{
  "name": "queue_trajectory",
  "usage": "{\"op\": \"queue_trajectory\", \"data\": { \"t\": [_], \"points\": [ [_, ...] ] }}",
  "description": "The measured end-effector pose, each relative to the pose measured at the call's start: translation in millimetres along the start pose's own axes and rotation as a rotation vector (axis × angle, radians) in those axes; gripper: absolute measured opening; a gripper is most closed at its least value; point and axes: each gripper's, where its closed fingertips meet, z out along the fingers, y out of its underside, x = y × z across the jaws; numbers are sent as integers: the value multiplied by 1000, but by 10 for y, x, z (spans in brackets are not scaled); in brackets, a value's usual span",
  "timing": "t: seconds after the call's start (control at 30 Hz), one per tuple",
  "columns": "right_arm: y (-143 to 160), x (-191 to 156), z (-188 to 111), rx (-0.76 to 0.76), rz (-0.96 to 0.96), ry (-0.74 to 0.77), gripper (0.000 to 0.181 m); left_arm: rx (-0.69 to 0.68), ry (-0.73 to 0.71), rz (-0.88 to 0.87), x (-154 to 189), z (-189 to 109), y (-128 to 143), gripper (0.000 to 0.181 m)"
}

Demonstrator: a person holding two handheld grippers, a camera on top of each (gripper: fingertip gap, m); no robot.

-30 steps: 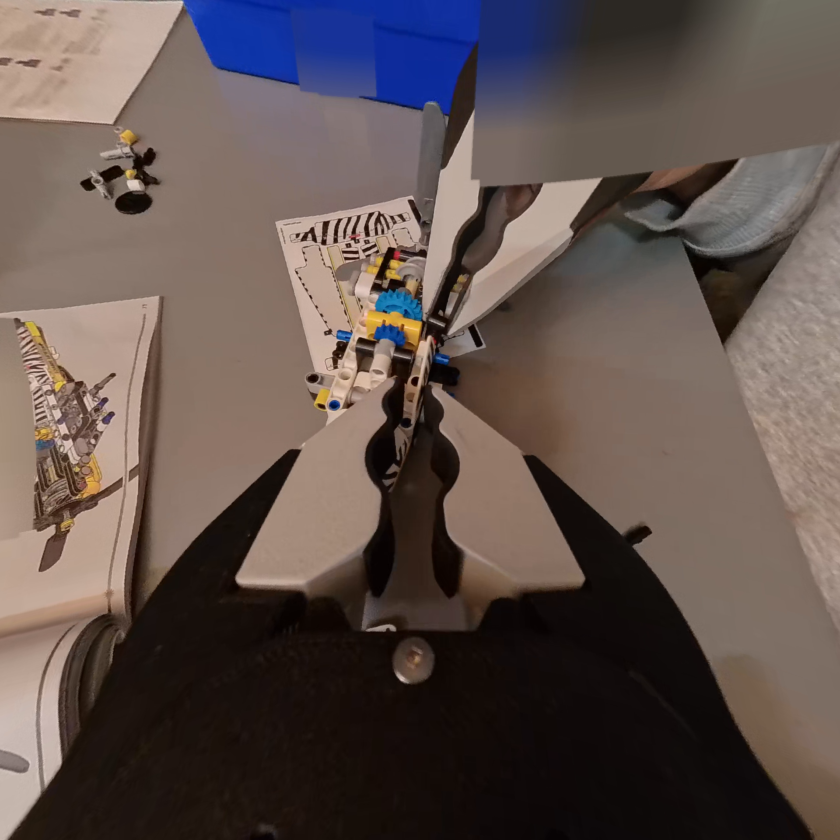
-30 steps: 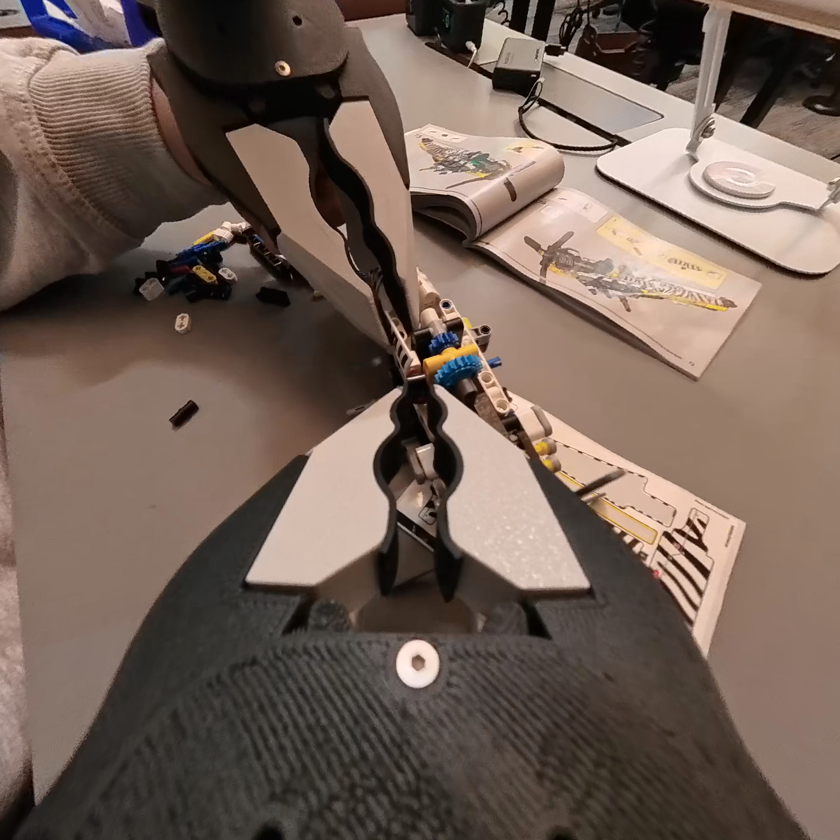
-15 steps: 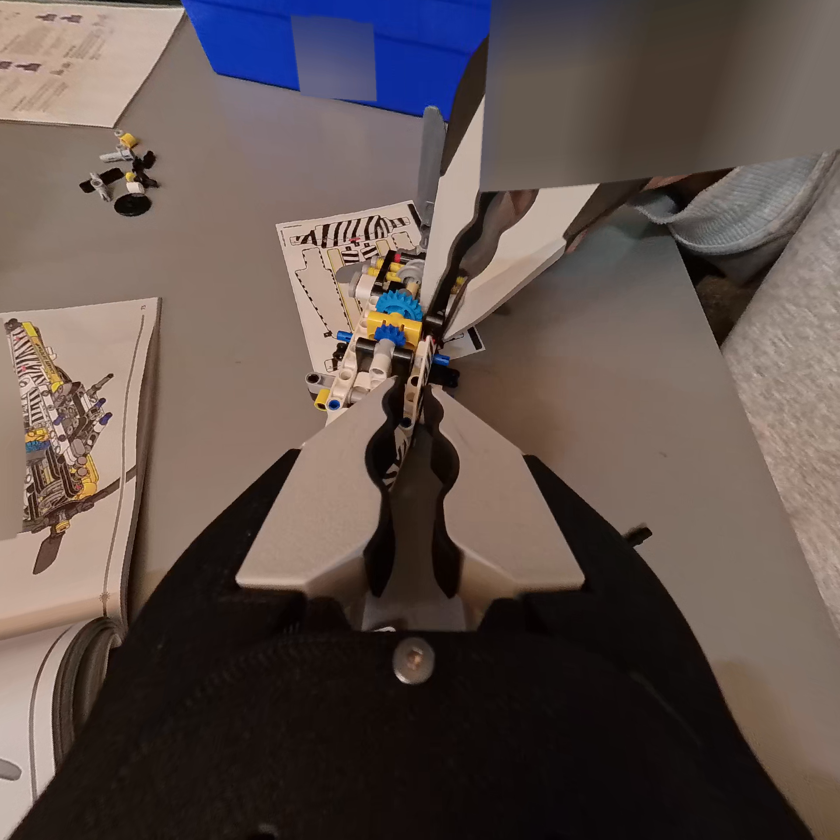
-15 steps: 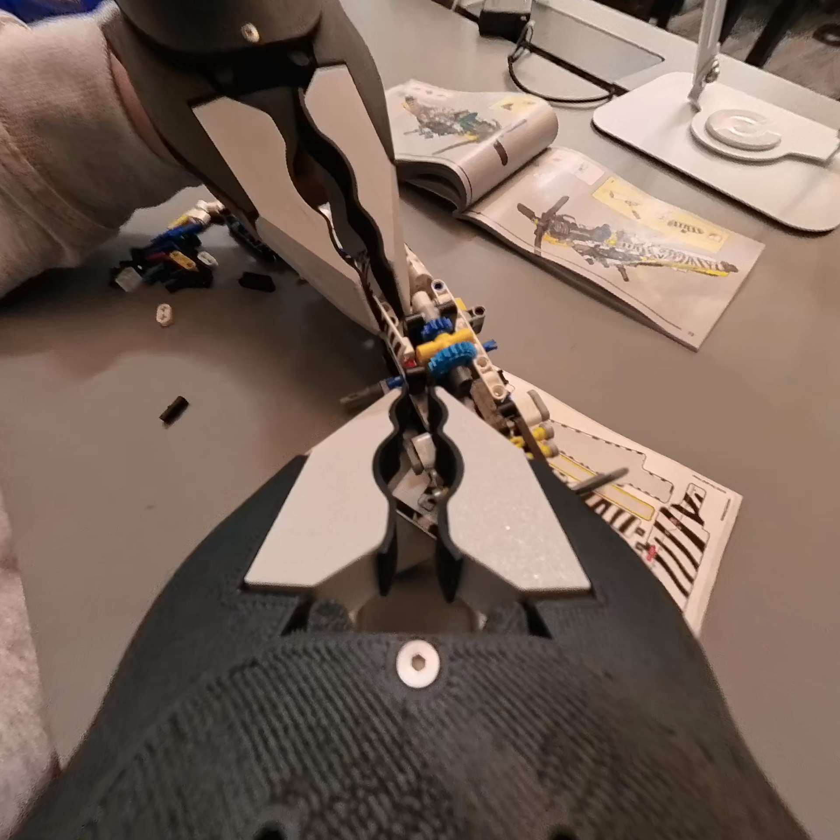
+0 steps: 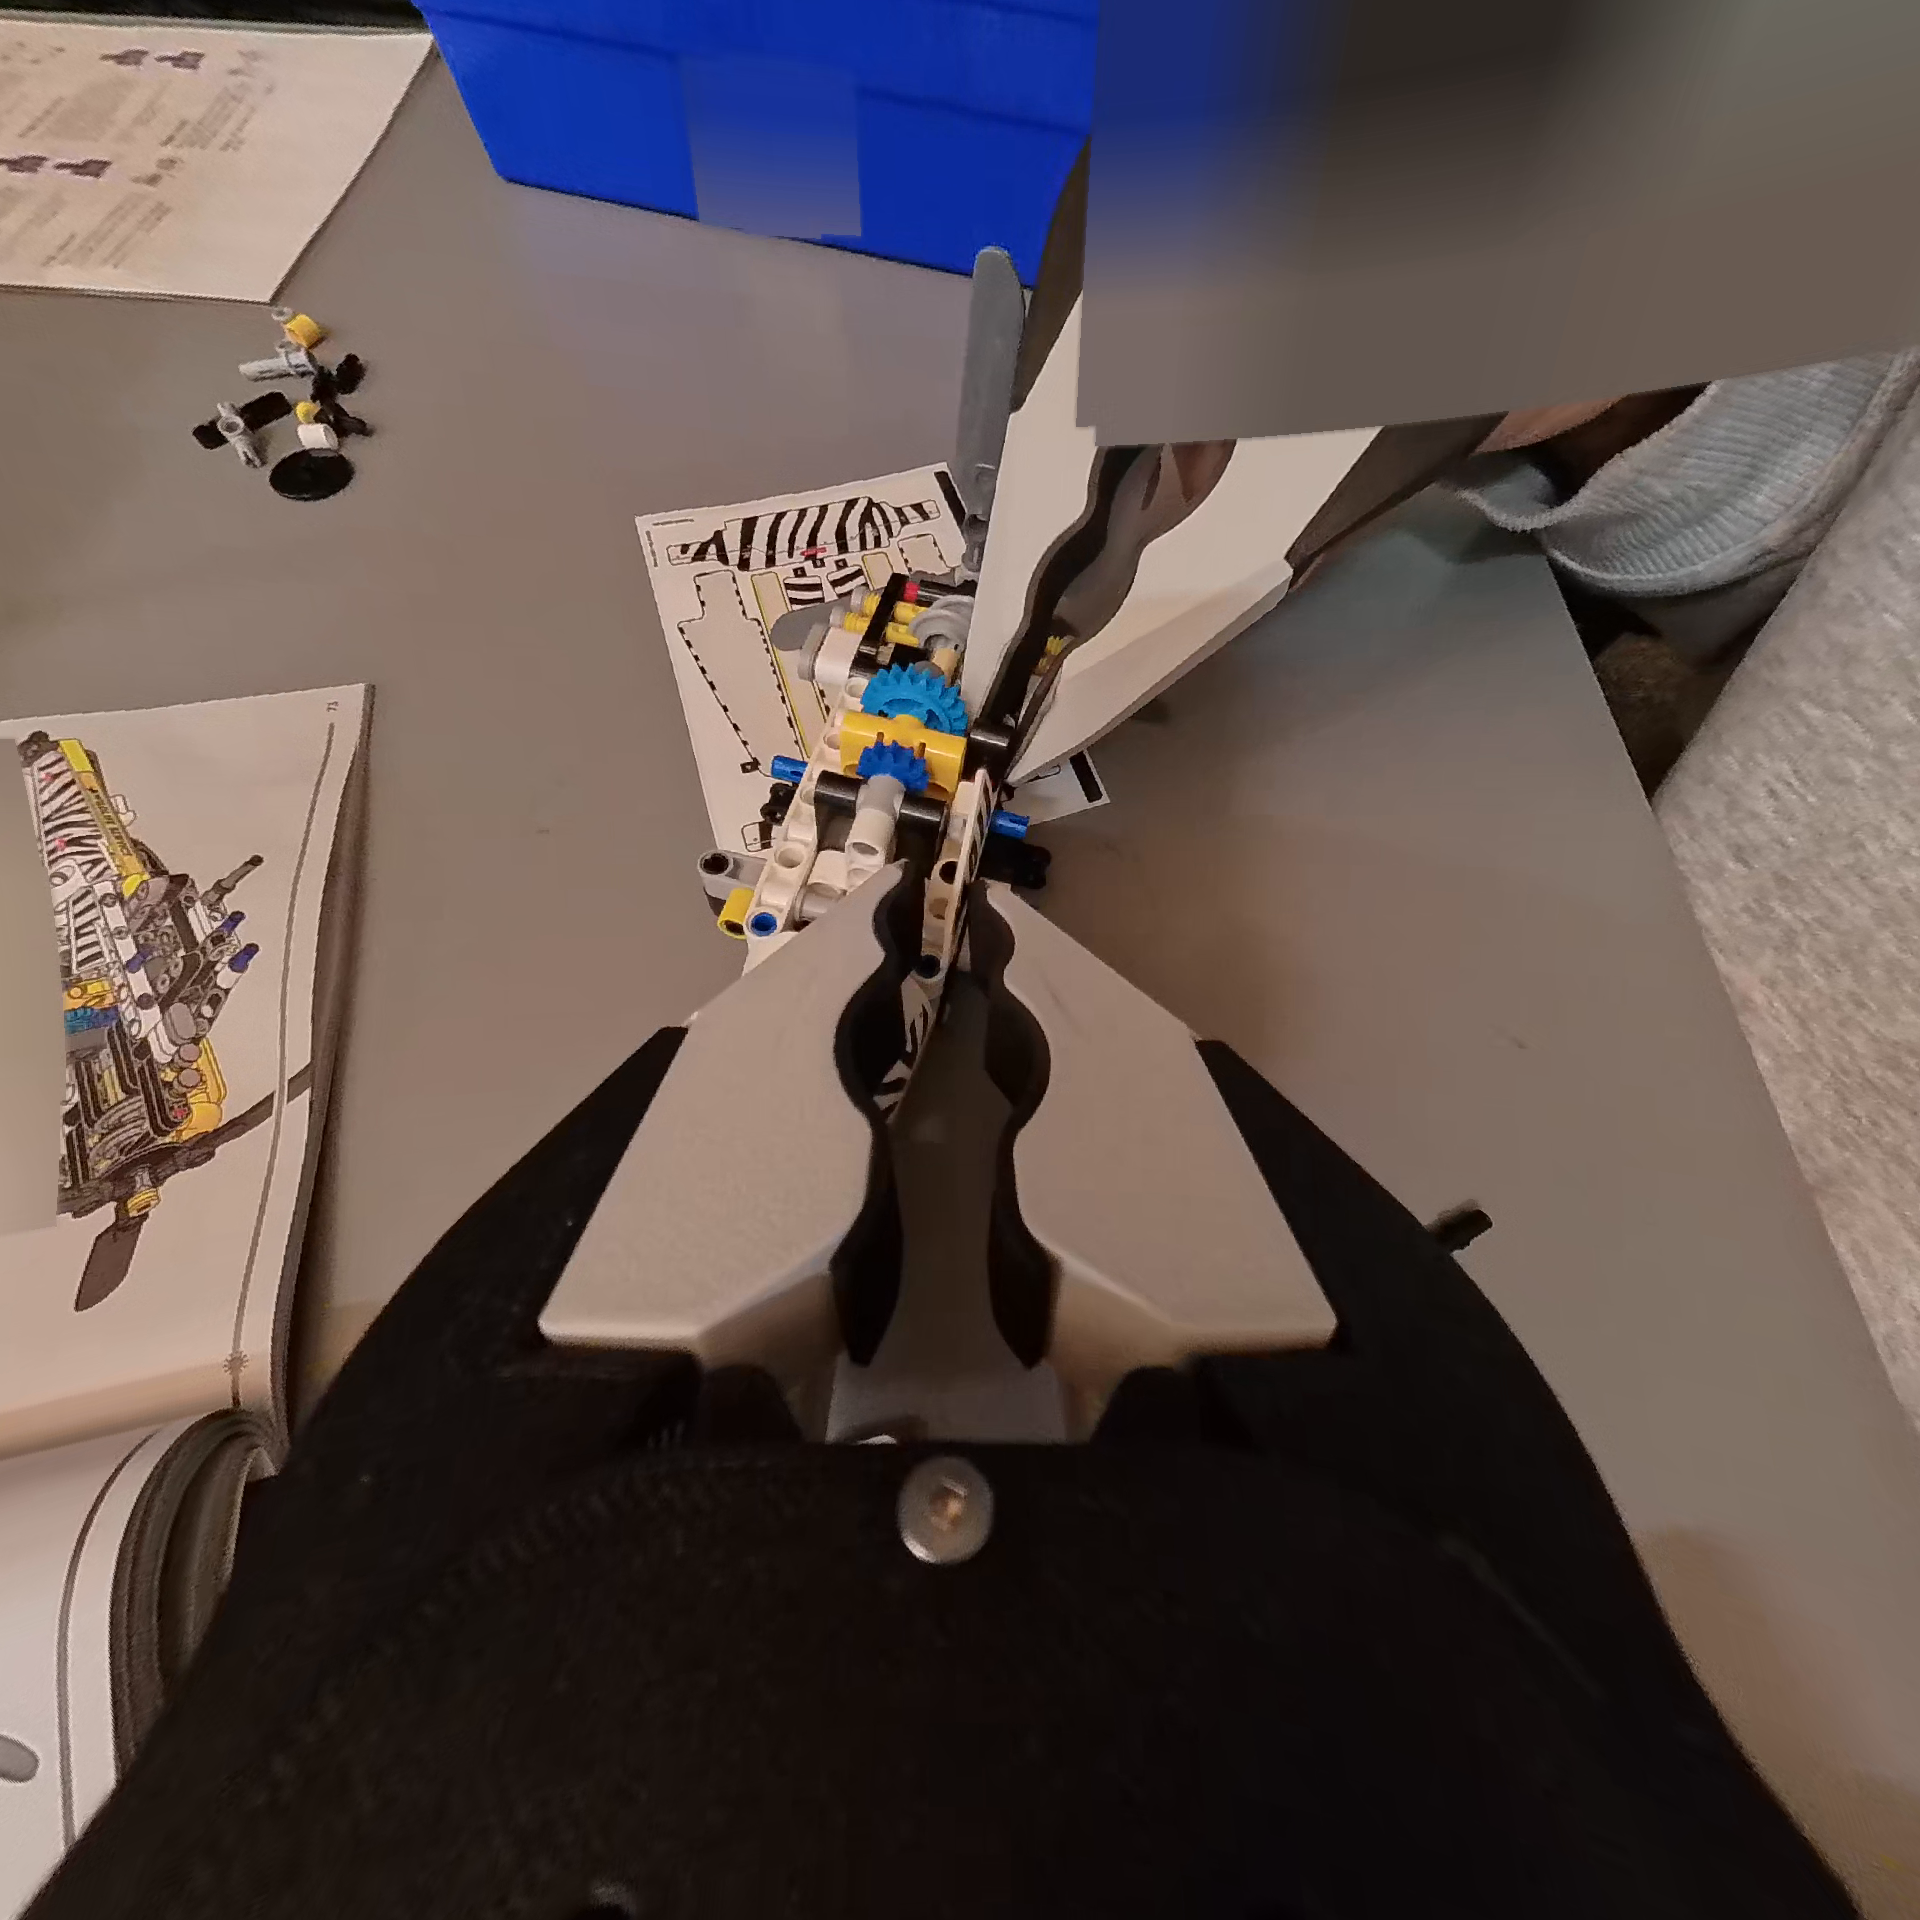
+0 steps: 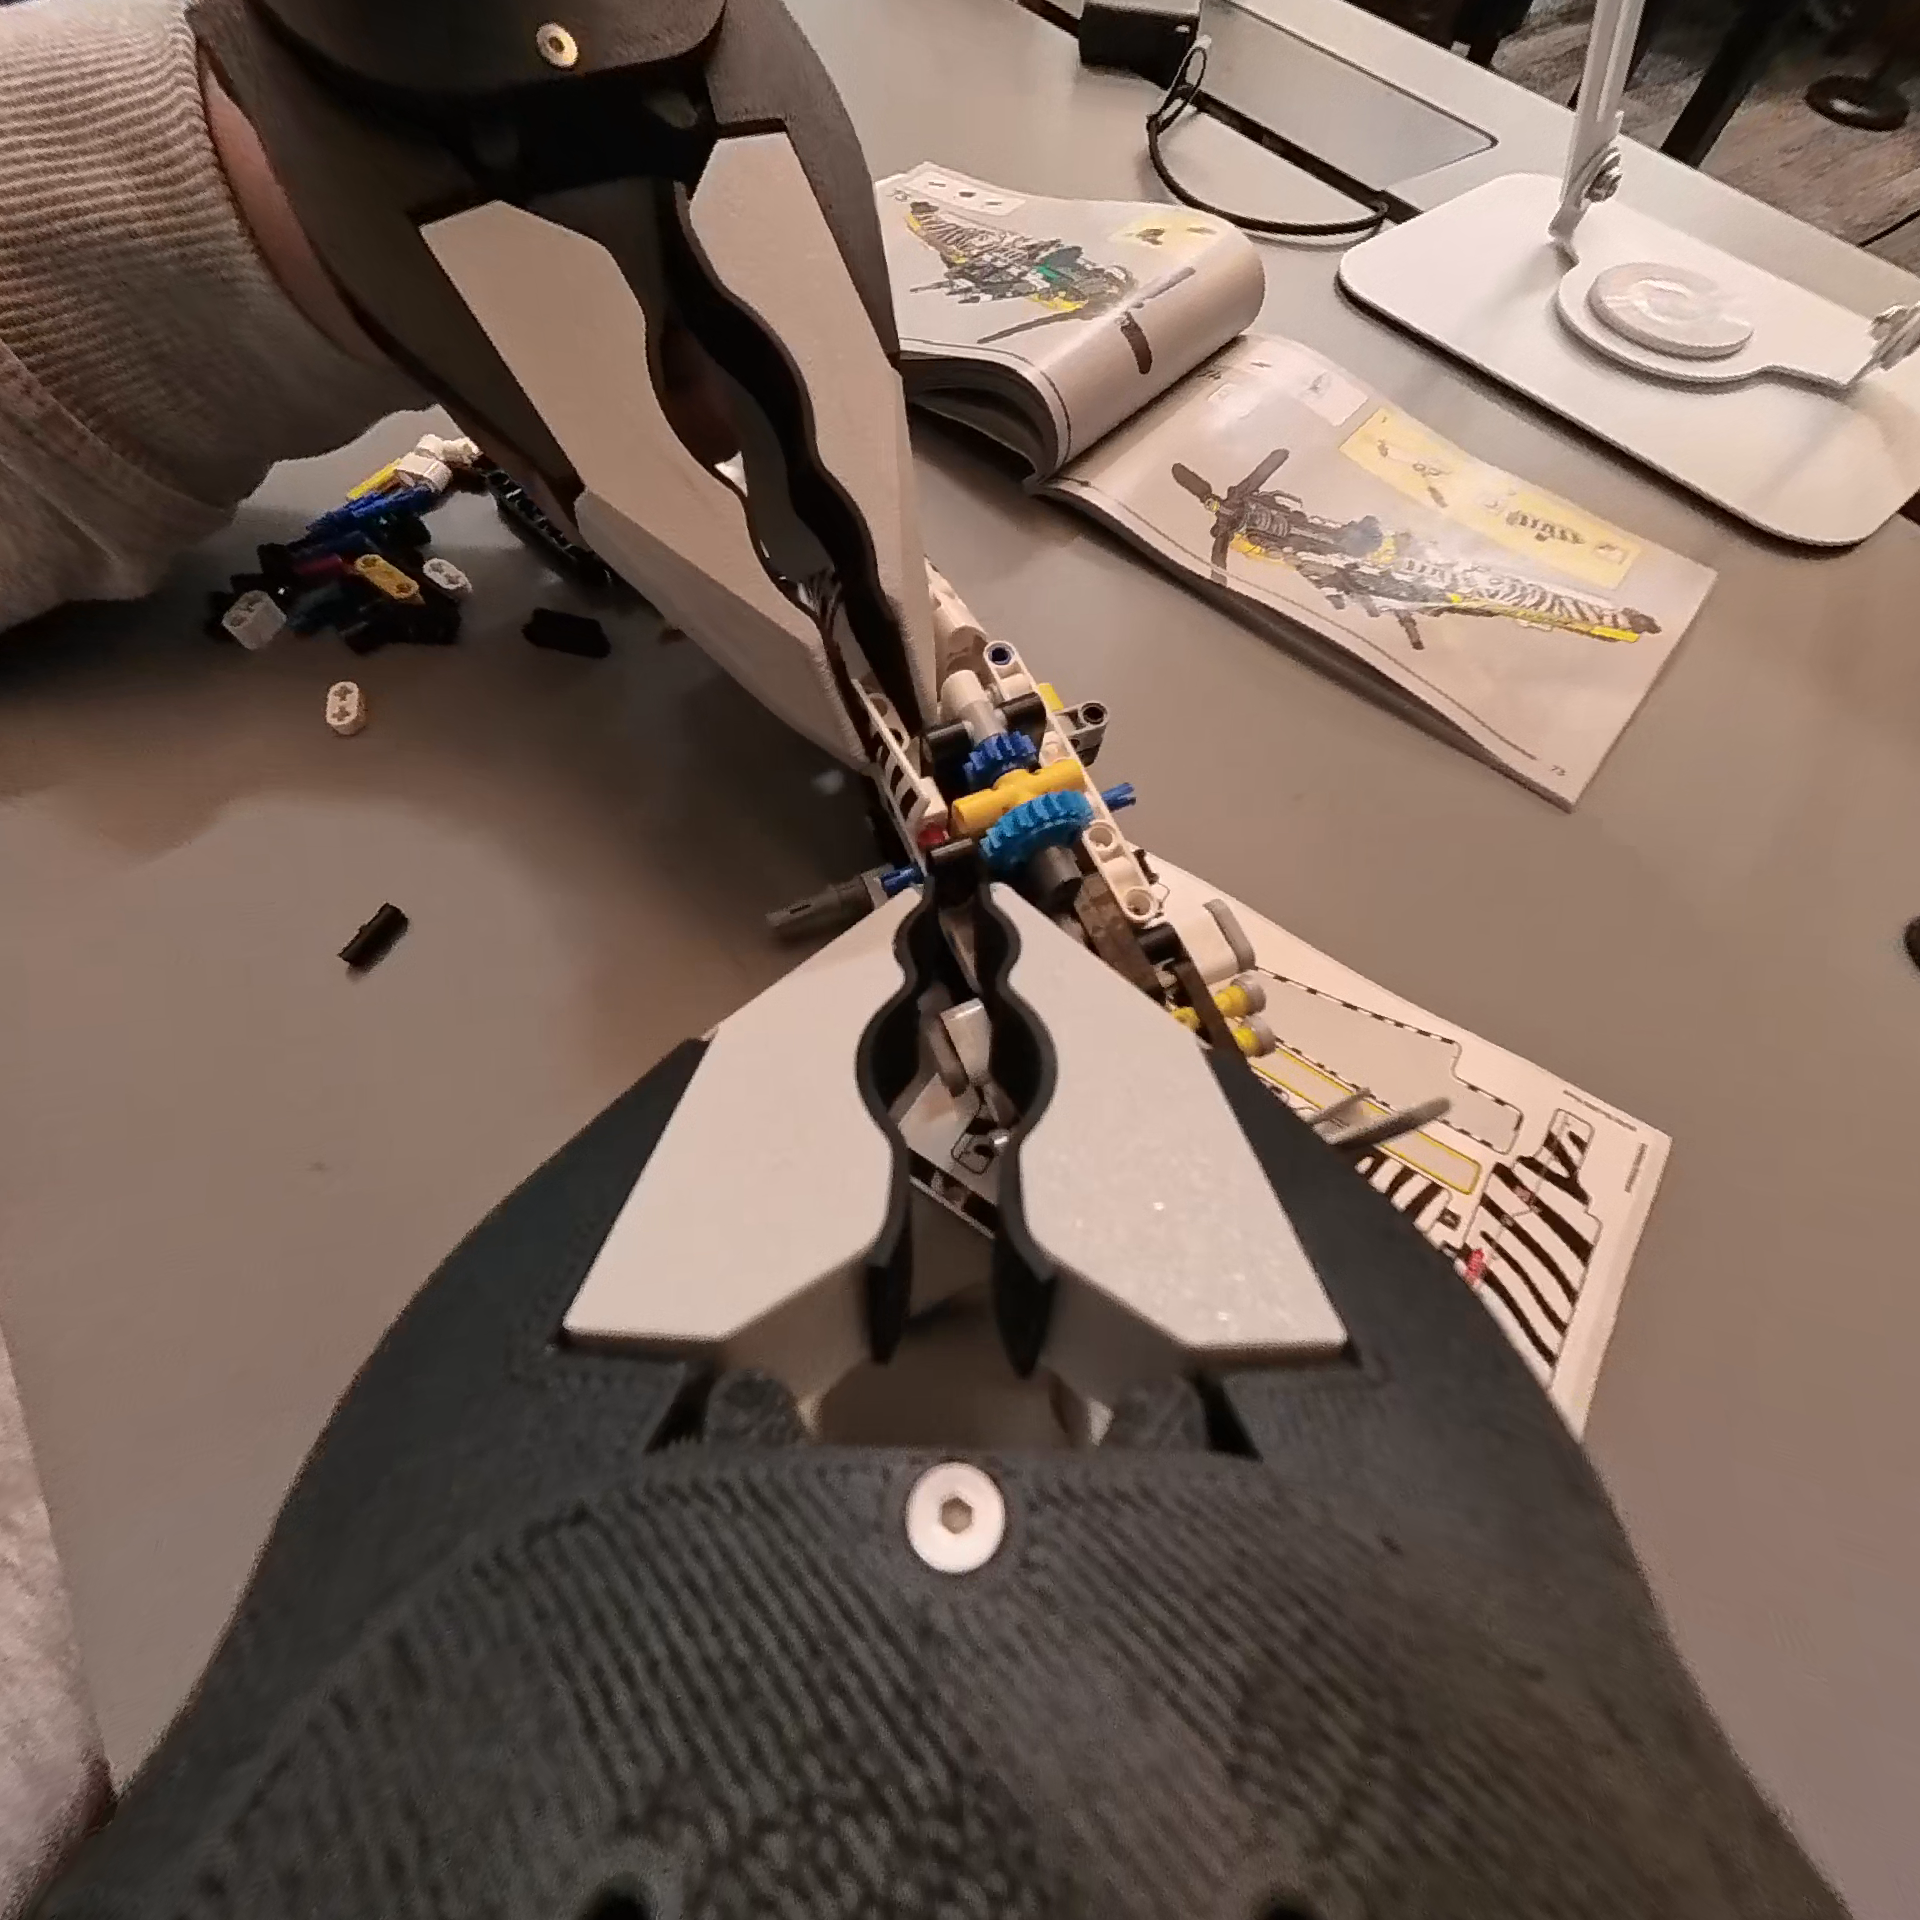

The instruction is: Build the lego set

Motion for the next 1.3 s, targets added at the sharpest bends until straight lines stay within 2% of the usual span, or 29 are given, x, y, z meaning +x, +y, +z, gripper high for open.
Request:
{"op": "queue_trajectory", "data": {
  "t": [0.97,1.3],
  "points": [
    [-8,0,12,-11,-32,16,4,14,57,-48,12,5,-22,4],
    [-12,27,13,-1,-67,40,4,24,21,-38,-20,14,-39,5]
  ]
}}
